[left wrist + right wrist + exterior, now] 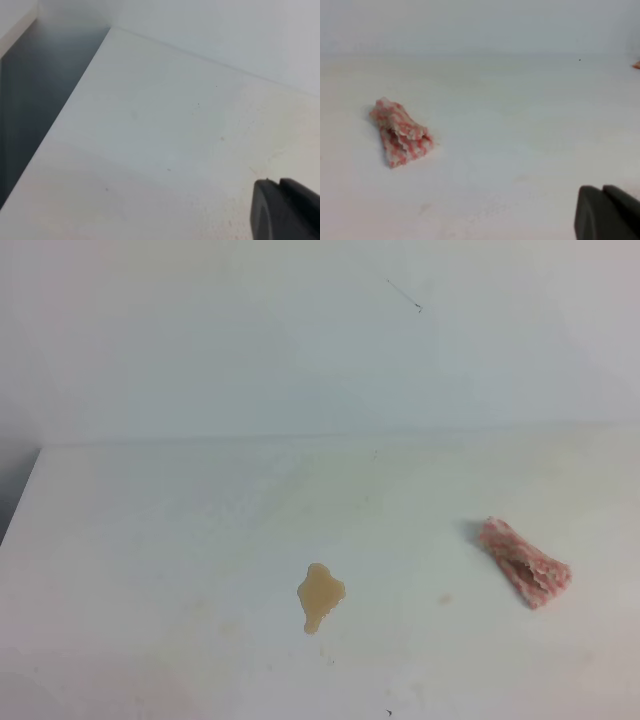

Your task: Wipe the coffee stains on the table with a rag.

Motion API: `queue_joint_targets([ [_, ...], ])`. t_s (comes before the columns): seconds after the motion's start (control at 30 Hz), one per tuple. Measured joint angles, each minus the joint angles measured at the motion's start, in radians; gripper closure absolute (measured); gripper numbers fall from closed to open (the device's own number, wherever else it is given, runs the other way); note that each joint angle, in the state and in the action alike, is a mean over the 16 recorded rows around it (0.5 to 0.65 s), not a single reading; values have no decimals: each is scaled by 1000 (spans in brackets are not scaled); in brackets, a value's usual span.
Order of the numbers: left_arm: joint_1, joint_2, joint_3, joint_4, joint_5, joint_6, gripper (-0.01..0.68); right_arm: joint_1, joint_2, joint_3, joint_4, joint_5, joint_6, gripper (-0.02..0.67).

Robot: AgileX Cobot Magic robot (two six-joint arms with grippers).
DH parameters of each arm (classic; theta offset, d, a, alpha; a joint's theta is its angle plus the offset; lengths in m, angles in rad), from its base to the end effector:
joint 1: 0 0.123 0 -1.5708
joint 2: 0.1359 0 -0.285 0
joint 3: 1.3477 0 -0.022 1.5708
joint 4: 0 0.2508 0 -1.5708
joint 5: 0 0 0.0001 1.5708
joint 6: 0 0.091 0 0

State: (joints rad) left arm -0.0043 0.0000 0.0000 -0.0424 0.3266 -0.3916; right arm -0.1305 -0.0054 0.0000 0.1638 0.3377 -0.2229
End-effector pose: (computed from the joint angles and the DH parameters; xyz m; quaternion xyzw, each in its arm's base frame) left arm 0.0539 -0.0015 0.1837 -0.1627 0.7694 -0.1388 0.6019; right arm 0.0535 -0.0021 0.1834 0.0078 0.7868 -0.0400 0.6159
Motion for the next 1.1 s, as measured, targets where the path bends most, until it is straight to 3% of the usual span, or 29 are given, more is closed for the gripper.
queue_joint_targets([
  [1.1, 0, 0, 0, 0, -5, 0, 674, 0, 0, 0, 0, -10, 0, 652],
])
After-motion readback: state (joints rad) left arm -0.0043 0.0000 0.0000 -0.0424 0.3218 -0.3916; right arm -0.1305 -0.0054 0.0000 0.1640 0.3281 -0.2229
